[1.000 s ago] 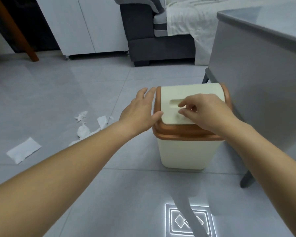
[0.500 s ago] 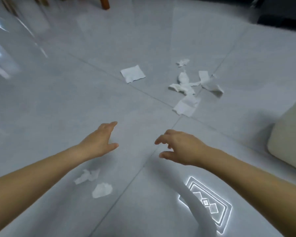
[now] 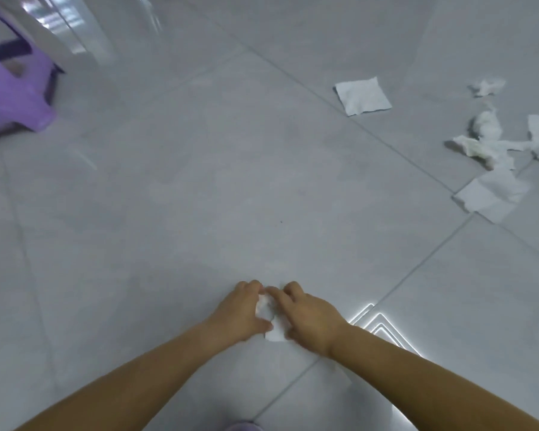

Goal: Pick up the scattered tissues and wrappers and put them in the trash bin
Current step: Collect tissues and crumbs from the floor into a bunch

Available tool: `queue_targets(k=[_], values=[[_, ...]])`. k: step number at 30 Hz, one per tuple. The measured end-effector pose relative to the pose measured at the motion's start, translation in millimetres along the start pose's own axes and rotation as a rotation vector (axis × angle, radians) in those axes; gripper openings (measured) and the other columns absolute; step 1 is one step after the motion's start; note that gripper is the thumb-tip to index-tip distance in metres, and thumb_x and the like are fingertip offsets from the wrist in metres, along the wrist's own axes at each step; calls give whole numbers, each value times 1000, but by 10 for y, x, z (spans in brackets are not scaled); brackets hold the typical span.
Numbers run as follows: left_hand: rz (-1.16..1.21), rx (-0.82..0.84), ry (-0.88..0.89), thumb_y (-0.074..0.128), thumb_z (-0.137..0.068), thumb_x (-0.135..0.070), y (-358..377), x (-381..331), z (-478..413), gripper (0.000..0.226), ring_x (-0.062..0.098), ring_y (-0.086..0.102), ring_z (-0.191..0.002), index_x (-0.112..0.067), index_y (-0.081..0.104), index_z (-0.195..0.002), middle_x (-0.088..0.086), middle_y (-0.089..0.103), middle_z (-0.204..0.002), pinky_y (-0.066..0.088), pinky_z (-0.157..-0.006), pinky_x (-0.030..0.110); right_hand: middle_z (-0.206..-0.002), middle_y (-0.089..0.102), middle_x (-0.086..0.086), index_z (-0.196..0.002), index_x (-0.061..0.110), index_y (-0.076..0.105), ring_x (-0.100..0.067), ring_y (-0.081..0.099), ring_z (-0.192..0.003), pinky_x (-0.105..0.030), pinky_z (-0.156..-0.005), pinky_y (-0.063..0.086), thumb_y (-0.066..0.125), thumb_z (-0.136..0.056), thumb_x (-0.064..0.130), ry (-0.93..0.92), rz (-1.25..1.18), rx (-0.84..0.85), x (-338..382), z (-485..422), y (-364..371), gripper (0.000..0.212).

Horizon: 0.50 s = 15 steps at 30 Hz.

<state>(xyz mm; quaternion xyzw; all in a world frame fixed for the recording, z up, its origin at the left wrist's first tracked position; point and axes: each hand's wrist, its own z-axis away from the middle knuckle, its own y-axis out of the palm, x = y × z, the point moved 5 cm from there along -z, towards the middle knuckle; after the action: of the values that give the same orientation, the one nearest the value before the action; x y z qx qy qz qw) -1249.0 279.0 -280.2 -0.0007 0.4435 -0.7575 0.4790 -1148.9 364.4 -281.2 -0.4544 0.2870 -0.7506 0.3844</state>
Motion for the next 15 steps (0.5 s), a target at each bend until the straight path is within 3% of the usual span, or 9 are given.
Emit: queue_targets(k=[4,7,10,13,15], values=[[53,-22,40,72,-74,-25,81,-159,-124,44,22,60,-97,-11,52,-110,5,60,-110,43,-76,24,-119,47,-10,-127,12,39,-33,58,-91,-37,-71,47,61,-83,23,61,-100,-123,-68,-89,-38,51],[180,81,18,71,-75,-15,184,-298,-215,51,22,62,-94,-10,44,-119,5,63,-104,50,-80,31,-111,57,-11,-108,10,54,-31,59,-96,-32,-72,42,53,-86,21,153,-139,-116,-164,48,-84,25],[317,312,38,76,-71,-10,450,-695,-221,65,16,63,-89,-10,39,-124,-1,64,-95,51,-70,27,-106,61,-10,-100,12,62,-29,59,-96,-28,-70,40,54,-82,17,286,-190,-108,-437,456,-150,20],[365,401,144,79,-69,-12,688,-1315,-233,67,22,65,-93,-6,41,-125,-3,64,-89,52,-89,38,-99,63,-9,-95,14,66,-26,59,-92,-27,-69,40,56,-78,14,409,-258,-151,-859,981,-303,20],[416,420,215,75,-72,-7,737,-1752,-302,59,23,62,-83,-5,43,-121,-7,59,-81,50,-90,40,-90,63,-9,-92,12,67,-25,59,-85,-28,-69,41,56,-78,11,499,-296,-254,-1129,1297,-484,18]])
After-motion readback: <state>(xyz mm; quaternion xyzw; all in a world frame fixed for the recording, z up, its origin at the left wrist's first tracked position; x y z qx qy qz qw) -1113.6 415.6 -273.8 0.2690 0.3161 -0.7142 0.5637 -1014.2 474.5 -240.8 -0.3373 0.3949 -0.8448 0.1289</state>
